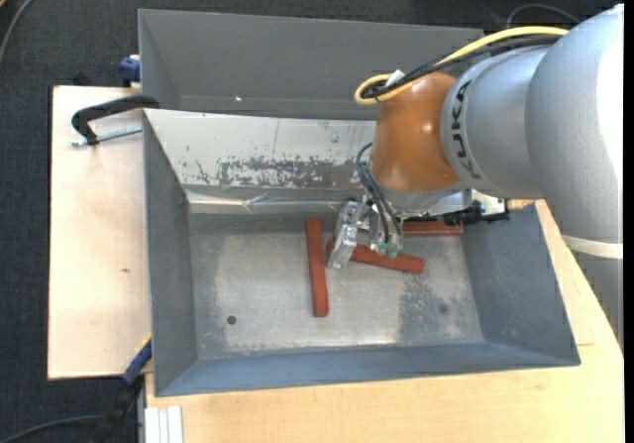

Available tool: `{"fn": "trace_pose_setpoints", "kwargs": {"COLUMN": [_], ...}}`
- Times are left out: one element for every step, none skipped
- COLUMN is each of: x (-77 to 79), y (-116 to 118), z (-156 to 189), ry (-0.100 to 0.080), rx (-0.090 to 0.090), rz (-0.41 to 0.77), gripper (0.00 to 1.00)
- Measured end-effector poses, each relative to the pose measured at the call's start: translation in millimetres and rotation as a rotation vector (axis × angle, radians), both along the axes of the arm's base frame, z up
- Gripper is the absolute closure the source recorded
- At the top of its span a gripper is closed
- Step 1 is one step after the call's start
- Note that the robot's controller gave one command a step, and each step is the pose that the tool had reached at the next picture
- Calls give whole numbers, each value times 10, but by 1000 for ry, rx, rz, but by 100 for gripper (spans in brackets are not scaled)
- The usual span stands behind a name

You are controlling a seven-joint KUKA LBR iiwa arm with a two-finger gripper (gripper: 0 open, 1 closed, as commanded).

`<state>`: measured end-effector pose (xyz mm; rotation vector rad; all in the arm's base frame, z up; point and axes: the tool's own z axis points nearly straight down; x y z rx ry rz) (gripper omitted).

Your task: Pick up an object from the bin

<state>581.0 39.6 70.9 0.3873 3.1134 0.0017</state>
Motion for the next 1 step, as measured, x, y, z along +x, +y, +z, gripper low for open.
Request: {"fn": "trace_pose_setpoints", "kwargs": {"x": [42], "y": [67], "z": [1466], "ry": [-10], "rx": [1], "rz": [30], "gripper": [100]}}
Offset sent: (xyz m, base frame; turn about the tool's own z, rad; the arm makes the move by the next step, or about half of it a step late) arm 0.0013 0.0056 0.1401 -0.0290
